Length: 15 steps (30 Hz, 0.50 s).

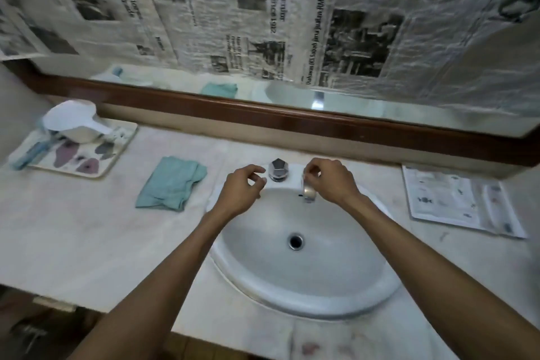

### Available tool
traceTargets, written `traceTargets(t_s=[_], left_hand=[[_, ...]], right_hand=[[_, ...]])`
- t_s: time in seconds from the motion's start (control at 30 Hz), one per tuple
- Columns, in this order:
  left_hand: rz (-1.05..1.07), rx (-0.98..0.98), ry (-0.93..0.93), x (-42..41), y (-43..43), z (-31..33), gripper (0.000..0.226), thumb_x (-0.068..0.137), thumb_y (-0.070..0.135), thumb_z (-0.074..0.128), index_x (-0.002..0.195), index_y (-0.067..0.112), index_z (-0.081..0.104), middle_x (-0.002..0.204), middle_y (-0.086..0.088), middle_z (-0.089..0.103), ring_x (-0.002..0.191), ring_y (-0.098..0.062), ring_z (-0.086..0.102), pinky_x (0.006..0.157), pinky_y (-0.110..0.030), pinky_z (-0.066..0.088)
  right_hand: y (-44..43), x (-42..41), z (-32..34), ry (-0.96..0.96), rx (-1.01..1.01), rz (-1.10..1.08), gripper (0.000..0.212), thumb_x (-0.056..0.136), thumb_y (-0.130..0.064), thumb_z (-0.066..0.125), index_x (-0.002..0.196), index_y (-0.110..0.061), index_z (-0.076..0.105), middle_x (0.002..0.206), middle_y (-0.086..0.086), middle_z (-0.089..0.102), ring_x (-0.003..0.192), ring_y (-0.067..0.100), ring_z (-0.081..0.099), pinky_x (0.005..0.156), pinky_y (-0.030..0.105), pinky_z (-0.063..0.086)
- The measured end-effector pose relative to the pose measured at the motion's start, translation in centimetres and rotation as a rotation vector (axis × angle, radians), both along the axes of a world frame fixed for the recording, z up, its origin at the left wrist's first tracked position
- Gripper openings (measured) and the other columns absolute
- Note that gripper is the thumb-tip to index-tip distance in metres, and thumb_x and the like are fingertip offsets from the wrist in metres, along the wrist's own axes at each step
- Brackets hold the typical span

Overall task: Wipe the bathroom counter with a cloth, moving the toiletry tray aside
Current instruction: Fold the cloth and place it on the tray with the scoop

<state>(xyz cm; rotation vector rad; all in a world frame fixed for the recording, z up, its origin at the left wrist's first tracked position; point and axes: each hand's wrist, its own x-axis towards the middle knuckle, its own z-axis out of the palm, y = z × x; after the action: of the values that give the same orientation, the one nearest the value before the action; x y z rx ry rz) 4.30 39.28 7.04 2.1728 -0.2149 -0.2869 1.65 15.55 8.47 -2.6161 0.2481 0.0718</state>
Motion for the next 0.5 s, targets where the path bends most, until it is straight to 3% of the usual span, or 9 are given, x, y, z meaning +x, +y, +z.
traceTargets(t_s=[0.1,0.2,0.37,0.5], left_hand=[[0.069,0.014,0.012,0.2,7.5,-0.5,0.026,0.089,0.033,0.059,0.113,0.027,0.066,0.091,0.009,0.07,0.06,-0.011,0.071,0.069,-0.038,0.059],[0.139,0.064,-0.002,0.6,14.3,-1.0,0.026,0.09,0.028,0.059,0.114,0.023,0.067,0.09,0.008,0.07,0.06,-0.011,0.07,0.07,-0.036,0.058],[0.295,0.204,0.046,2.1,22.7,-2.8,0.025,0.085,0.031,0.059,0.109,0.031,0.068,0.091,0.01,0.072,0.083,-0.02,0.069,0.081,-0.032,0.054],[0.407,0.282,0.135,3.7,27.3,-5.2,0.03,0.086,0.027,0.061,0.115,0.027,0.067,0.108,-0.003,0.072,0.106,-0.029,0.064,0.086,-0.032,0.049]], right_hand=[[7.3,1.3,-0.2,0.011,0.015,0.07,0.02,0.089,-0.043,0.055,0.096,-0.028,0.067,0.094,-0.008,0.073,0.087,0.02,0.066,0.081,0.036,0.049],[13.8,2.3,-0.8,0.032,0.113,0.101,0.02,0.09,-0.044,0.059,0.094,-0.027,0.068,0.094,-0.007,0.072,0.087,0.017,0.067,0.072,0.03,0.048],[21.0,4.1,-3.0,0.136,0.123,0.123,0.029,0.089,-0.05,0.057,0.106,-0.026,0.064,0.103,-0.004,0.073,0.101,0.023,0.065,0.084,0.036,0.05],[24.8,6.6,-5.3,0.264,0.142,0.099,0.042,0.088,-0.054,0.059,0.116,-0.023,0.06,0.114,0.002,0.071,0.109,0.027,0.063,0.087,0.036,0.047]])
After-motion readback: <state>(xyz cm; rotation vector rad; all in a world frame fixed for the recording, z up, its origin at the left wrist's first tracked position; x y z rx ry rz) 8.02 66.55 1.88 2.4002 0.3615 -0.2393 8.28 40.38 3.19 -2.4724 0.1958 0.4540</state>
